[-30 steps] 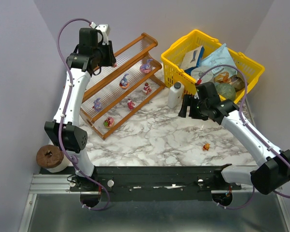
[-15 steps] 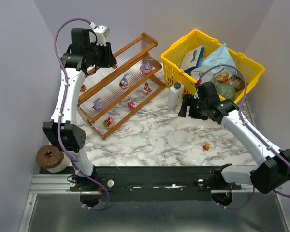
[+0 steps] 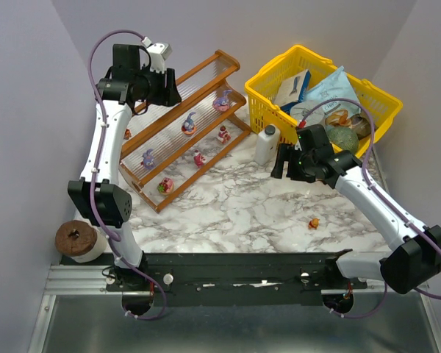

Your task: Place and organize the plastic toys onto the shelf

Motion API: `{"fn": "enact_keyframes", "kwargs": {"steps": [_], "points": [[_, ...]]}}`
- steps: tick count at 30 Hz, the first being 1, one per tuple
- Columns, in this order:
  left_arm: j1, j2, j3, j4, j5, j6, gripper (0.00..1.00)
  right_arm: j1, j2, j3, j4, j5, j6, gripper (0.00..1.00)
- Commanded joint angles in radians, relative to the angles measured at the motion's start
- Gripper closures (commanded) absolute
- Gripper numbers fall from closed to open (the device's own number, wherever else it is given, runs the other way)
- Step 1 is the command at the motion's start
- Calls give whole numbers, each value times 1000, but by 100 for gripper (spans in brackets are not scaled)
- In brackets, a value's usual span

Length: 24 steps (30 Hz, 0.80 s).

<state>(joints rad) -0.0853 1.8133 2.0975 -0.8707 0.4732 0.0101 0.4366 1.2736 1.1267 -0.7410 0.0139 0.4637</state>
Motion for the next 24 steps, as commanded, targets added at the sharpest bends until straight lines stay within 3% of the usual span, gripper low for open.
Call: {"fn": "enact_keyframes", "kwargs": {"steps": [1,11,18,24], "points": [[-1,9,30,-37,8,-5,36,-6,7,28,12,6,-2,14],[-1,-22,58,-25,-68,-32,21,-7,1,28,14,8,-2,14],[-1,-127,30,12,-146,-51,1,-7,-22,27,11,24,-2,10],[-2,-279,-53,116,-73,-113,1,-22,-30,24,-50,133,27,8]]}}
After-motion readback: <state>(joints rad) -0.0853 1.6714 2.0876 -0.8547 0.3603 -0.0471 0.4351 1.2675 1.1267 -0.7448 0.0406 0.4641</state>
